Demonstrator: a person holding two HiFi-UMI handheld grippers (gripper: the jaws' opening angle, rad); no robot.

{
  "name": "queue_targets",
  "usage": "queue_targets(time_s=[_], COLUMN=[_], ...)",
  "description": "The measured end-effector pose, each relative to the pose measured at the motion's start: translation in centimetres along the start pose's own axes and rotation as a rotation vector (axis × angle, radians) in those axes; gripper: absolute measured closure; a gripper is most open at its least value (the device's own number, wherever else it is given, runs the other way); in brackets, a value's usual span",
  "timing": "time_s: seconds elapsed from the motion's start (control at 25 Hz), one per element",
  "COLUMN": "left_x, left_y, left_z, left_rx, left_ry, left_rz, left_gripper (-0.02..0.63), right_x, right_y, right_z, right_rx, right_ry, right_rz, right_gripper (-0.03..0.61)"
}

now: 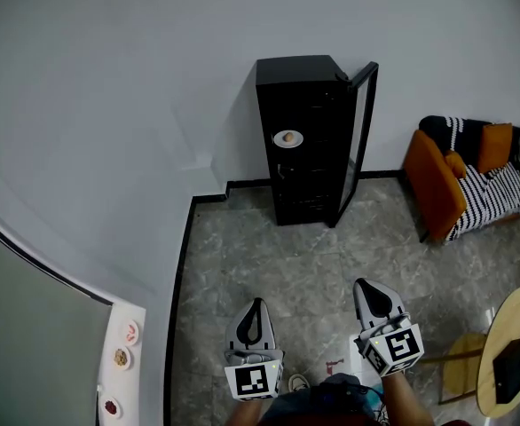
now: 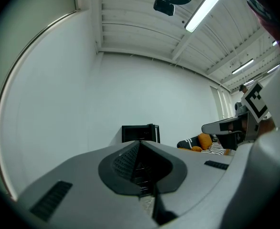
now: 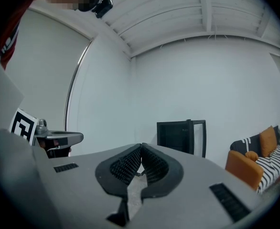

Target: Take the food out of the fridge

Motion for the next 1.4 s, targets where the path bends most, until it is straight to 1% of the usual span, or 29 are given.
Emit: queue_targets(time_s=[0.12, 0.24, 0.4, 0.48, 0.64, 0.72, 0.8, 0.88, 0.92, 0.96, 1.08, 1.16, 1.28, 1.4], left_x=[-0.6, -0.6, -1.5, -1.8, -2.7, -3.3, -3.5, -3.7, -3.7, -3.8, -3.3, -3.4, -3.8, -4.3], left_y=[0.3, 1.4, 3.5, 4.8, 7.8, 9.0, 10.4, 11.8, 12.6, 13.3, 15.7, 16.7, 18.0, 19.5], left_z=[0.6, 0.9, 0.7, 0.7, 0.5, -0.1, -0.6, -1.1, -1.3, -1.5, -2.3, -2.8, -3.3, -3.8], left_rx=[-0.018, -0.016, -0.004, 0.004, 0.022, 0.026, 0.028, 0.026, 0.027, 0.033, 0.075, 0.084, 0.085, 0.075], left_ry=[0.020, 0.020, 0.026, 0.028, 0.029, 0.027, 0.027, 0.029, 0.027, 0.021, -0.032, -0.038, -0.023, 0.010], left_rz=[0.019, 0.015, 0.030, 0.025, 0.031, 0.036, 0.033, 0.029, 0.029, 0.025, -0.032, -0.040, -0.027, 0.000], left_gripper=[0.600, 0.600, 0.600, 0.600, 0.600, 0.600, 0.600, 0.600, 0.600, 0.600, 0.600, 0.600, 0.600, 0.600], right_x=[-0.2, -0.6, -1.1, -1.1, -1.9, -2.3, -2.1, -2.1, -2.3, -2.4, -2.6, -2.6, -2.5, -2.9], right_y=[0.6, 1.5, 3.0, 4.1, 6.4, 7.0, 7.8, 8.7, 9.1, 9.4, 10.4, 11.0, 12.1, 13.0], right_z=[0.2, -0.5, -2.3, -3.1, -5.4, -6.7, -7.9, -9.1, -9.8, -10.4, -12.3, -13.2, -14.4, -15.9], right_rx=[0.005, 0.010, 0.017, 0.015, 0.048, 0.043, 0.037, 0.042, 0.047, 0.051, 0.058, 0.063, 0.071, 0.080], right_ry=[-0.005, -0.011, -0.008, -0.007, -0.004, -0.014, -0.013, -0.007, -0.007, -0.008, -0.006, -0.002, 0.014, 0.010], right_rz=[0.018, 0.035, 0.045, 0.070, 0.041, 0.070, 0.083, 0.053, 0.055, 0.061, 0.067, 0.057, 0.042, 0.063], right_gripper=[0.557, 0.557, 0.557, 0.557, 0.557, 0.557, 0.557, 0.557, 0.557, 0.557, 0.557, 0.557, 0.557, 0.557])
Point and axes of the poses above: the fingertips, and each gripper's own axes: y forward along the fingers, z to its left, x out of its top, the point moved 5 cm from there along -y, backward along the fingers, and after that the axes turned 13 degrees about -z, right-handed, at the moved point
